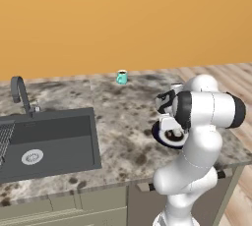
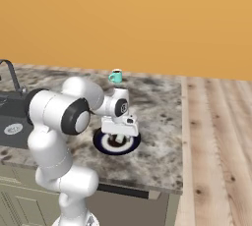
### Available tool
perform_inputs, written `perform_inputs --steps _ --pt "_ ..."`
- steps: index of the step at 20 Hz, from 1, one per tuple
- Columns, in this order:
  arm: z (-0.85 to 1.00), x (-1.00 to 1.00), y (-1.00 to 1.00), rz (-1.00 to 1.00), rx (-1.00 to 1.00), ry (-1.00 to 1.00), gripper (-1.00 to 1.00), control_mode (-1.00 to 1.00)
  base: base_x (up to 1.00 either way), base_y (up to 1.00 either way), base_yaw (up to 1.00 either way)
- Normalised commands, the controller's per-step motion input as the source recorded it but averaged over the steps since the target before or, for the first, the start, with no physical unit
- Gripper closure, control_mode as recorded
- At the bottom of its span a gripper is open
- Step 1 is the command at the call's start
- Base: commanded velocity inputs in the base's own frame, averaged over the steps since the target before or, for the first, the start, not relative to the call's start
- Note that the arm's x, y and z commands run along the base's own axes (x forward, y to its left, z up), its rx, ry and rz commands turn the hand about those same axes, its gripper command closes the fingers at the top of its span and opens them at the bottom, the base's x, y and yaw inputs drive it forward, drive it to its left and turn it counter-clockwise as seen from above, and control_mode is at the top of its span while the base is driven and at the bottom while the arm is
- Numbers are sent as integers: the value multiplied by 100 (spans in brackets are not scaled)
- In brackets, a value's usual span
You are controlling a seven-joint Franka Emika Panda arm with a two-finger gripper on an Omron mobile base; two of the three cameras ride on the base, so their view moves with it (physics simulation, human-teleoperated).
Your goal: Pick up the marshmallow and place it in the cup of hot chocolate on the dining counter.
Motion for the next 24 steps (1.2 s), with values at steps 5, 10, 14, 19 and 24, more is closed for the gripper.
perform_inputs --steps 5,10,14,19,24 --pt "-8 0 0 0 0 0 100 -100 0 0 0" --pt "0 0 0 0 0 0 100 -100 0 0 0" --pt "0 0 0 0 0 0 100 -100 0 0 0" --pt "12 -5 0 0 0 0 100 -100 0 0 0" --pt "92 -49 0 0 0 -1 100 -100 0 0 0"
